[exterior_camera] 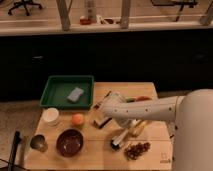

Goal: Wipe table surface with brush

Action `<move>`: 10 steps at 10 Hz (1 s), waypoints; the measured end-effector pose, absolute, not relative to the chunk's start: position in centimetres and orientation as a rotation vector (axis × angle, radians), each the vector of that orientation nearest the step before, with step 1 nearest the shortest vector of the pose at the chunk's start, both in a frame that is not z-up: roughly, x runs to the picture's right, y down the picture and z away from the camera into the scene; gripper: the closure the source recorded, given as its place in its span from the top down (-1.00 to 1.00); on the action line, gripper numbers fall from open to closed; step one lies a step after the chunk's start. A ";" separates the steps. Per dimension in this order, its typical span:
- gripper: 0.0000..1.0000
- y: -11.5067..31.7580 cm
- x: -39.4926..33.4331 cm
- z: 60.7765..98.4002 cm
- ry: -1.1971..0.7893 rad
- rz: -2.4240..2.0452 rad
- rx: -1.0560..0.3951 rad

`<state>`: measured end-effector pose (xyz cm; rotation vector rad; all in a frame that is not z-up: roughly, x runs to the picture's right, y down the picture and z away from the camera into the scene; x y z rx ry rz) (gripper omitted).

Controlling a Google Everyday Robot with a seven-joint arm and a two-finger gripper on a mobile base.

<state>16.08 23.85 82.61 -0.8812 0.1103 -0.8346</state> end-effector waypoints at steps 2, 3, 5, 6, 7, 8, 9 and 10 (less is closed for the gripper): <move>-1.00 22.7 17.1 83.6 0.149 -0.810 -0.881; -1.00 22.1 17.0 84.0 0.156 -0.803 -0.873; -1.00 21.2 15.0 84.6 0.142 -0.808 -0.841; -1.00 21.0 14.0 84.5 0.129 -0.816 -0.825; -1.00 20.8 12.6 84.4 0.110 -0.828 -0.806; -1.00 20.5 10.8 84.0 0.076 -0.848 -0.772; -1.00 20.4 9.7 83.3 0.043 -0.864 -0.748; -1.00 20.4 8.5 82.6 0.013 -0.879 -0.727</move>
